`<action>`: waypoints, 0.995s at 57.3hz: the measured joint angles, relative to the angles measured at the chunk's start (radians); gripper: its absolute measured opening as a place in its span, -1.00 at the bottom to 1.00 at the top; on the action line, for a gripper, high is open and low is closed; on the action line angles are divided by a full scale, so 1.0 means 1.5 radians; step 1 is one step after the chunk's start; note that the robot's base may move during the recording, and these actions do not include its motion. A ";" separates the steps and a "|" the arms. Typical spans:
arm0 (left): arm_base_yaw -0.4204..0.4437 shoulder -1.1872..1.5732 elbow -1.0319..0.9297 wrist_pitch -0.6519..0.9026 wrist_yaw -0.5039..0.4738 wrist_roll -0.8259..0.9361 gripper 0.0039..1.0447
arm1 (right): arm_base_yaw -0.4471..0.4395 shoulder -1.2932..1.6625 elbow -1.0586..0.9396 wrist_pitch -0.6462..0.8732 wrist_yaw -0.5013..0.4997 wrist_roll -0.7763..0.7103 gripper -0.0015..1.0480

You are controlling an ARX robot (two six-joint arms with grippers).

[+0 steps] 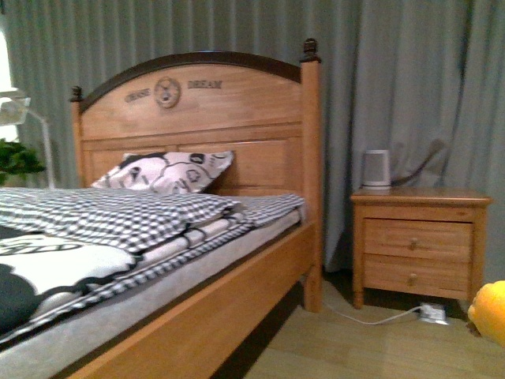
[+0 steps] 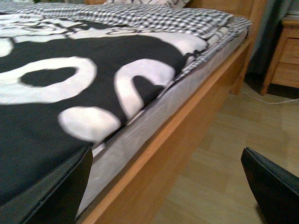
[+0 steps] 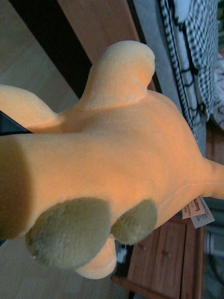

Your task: Put away toys

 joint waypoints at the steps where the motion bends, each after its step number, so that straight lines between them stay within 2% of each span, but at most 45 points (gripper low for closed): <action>1: 0.000 0.000 0.000 0.000 0.000 0.000 0.88 | 0.000 0.000 0.000 0.000 0.000 0.000 -0.86; 57: -0.001 0.000 0.000 0.000 0.001 0.000 0.88 | 0.000 -0.001 0.000 0.000 -0.001 0.000 -0.86</action>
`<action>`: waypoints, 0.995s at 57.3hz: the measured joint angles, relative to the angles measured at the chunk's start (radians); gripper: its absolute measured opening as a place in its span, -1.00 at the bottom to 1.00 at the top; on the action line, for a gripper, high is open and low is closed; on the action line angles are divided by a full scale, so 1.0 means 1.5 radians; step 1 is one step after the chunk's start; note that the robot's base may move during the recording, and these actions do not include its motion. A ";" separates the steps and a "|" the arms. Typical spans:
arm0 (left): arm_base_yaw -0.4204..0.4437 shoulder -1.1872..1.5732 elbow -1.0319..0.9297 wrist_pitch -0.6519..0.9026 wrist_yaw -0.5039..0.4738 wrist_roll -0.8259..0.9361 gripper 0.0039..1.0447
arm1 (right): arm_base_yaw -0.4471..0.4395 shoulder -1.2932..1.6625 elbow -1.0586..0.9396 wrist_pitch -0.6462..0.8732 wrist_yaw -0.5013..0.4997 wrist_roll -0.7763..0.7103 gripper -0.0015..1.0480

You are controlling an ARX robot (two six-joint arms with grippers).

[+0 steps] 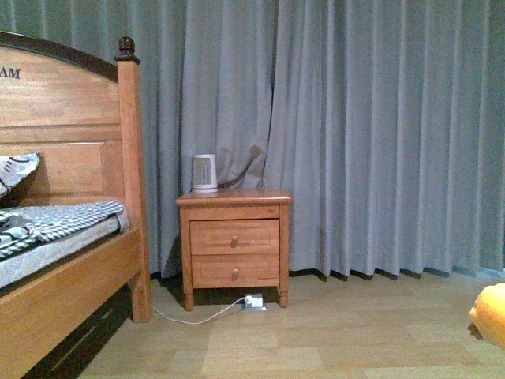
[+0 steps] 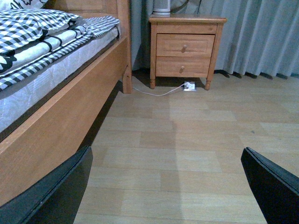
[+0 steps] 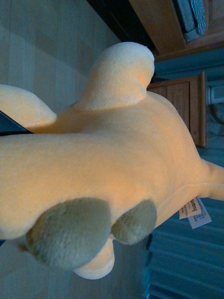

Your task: Put away toys

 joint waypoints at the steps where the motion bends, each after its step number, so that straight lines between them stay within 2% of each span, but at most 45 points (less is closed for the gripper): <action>1: 0.000 0.000 0.000 0.000 0.000 0.000 0.88 | 0.000 0.000 0.000 0.000 0.000 0.000 -0.86; 57: 0.000 0.000 0.000 0.000 0.000 0.000 0.88 | 0.000 0.000 0.000 0.000 0.000 0.000 -0.86</action>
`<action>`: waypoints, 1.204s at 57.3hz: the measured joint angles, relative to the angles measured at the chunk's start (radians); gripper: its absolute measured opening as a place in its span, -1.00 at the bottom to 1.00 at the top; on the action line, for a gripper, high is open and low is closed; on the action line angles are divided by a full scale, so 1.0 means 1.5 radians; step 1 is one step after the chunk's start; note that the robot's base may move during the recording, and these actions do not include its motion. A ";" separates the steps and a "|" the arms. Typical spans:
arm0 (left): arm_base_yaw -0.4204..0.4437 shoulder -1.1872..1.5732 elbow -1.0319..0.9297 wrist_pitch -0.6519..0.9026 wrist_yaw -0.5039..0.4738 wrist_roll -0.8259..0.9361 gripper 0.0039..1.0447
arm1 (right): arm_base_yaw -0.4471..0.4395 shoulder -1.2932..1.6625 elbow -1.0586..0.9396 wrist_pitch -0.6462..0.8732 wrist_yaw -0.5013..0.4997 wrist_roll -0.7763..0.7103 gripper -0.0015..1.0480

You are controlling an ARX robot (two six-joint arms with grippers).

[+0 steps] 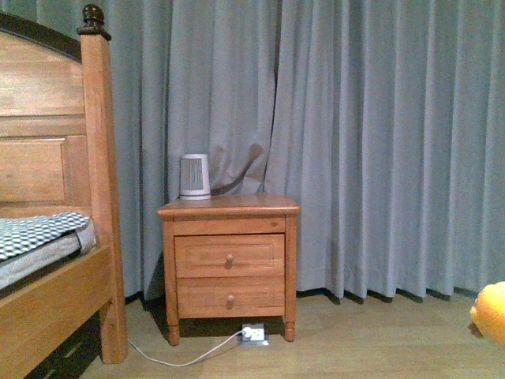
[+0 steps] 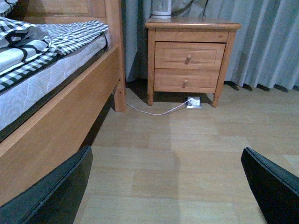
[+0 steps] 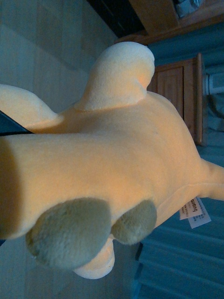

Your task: Put away toys

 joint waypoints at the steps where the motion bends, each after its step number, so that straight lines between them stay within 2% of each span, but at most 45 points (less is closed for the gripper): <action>1: 0.000 0.000 0.000 0.000 0.000 0.000 0.88 | 0.000 0.000 0.000 0.000 0.000 0.000 -0.86; 69: 0.000 0.000 0.000 0.000 0.000 0.000 0.88 | 0.000 0.000 0.000 0.000 0.000 0.000 -0.86</action>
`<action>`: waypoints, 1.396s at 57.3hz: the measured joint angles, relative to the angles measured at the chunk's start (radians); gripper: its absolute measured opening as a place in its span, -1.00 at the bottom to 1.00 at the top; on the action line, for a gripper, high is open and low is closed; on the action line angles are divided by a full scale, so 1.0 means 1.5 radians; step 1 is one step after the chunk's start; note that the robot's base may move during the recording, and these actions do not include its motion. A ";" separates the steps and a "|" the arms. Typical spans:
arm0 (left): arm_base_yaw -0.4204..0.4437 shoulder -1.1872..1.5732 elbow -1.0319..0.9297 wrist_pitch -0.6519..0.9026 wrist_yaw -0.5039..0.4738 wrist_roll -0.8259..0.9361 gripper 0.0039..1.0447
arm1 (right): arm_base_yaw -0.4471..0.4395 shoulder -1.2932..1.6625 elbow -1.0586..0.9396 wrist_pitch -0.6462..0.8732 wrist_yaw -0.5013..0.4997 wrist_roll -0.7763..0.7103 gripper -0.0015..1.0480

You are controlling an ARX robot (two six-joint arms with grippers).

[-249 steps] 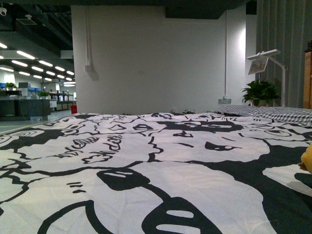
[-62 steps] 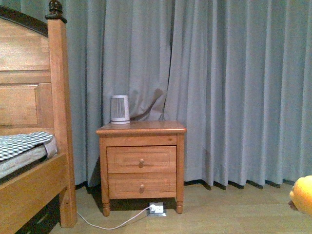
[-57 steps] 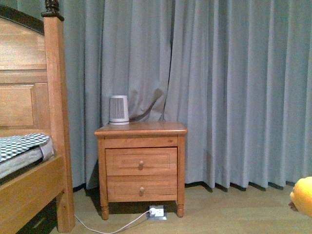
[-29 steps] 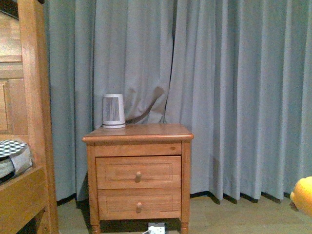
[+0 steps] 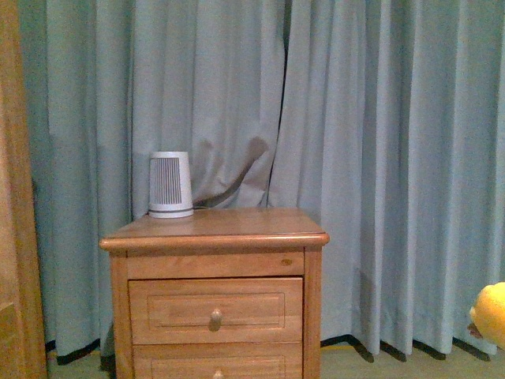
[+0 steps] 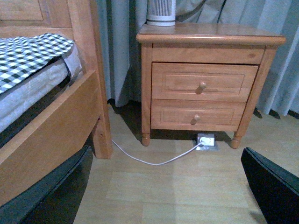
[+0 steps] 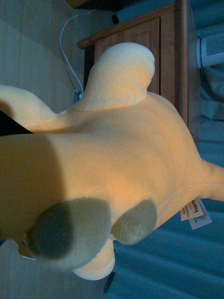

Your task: Put away toys

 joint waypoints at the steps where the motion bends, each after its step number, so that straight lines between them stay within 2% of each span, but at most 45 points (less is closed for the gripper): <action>1: 0.000 0.000 0.000 0.000 0.000 0.000 0.88 | 0.000 0.000 0.000 0.000 -0.001 0.000 -0.86; 80: -0.001 0.001 0.000 0.000 0.000 0.000 0.88 | 0.001 0.001 0.000 -0.001 0.000 0.000 -0.86</action>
